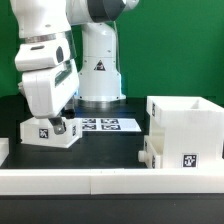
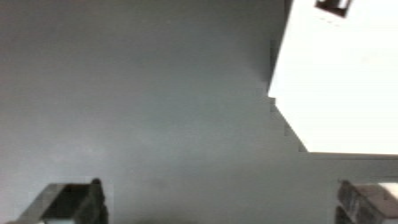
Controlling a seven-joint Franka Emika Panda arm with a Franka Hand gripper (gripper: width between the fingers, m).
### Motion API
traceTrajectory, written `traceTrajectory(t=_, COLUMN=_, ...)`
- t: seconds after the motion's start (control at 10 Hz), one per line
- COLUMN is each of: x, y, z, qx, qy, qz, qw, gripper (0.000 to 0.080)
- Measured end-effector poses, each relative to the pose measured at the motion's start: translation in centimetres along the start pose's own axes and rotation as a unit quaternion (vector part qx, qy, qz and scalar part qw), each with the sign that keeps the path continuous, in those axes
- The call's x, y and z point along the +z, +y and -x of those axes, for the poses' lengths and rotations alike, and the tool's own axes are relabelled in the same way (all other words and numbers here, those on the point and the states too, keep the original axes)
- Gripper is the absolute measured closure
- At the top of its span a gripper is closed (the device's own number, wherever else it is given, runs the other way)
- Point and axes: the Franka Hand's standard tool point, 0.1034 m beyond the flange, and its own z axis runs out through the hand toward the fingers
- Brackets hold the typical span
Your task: Assemble drawer
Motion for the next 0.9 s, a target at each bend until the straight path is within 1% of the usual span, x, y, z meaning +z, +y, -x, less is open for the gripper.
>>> traceTrajectory(t=0.1, x=0.0, y=0.0, z=0.0, qx=0.009, qy=0.001, qz=0.0, qw=1.0, gripper=0.0151)
traceTrajectory(t=0.3, x=0.1, y=0.0, z=-0.1, qx=0.078, qy=0.001, qz=-0.001, qw=0.997, gripper=0.0151)
traceTrajectory(t=0.7, x=0.1, y=-0.1, z=-0.1, qx=0.216, qy=0.002, qz=-0.001, qw=0.976, gripper=0.0151)
traceTrajectory(t=0.8, x=-0.1, y=-0.4, z=0.3, qx=0.251, qy=0.004, qz=0.011, qw=0.968, gripper=0.0151)
traceTrajectory(t=0.9, x=-0.3, y=-1.1, z=0.8, qx=0.297, qy=0.006, qz=0.017, qw=0.955, gripper=0.0151)
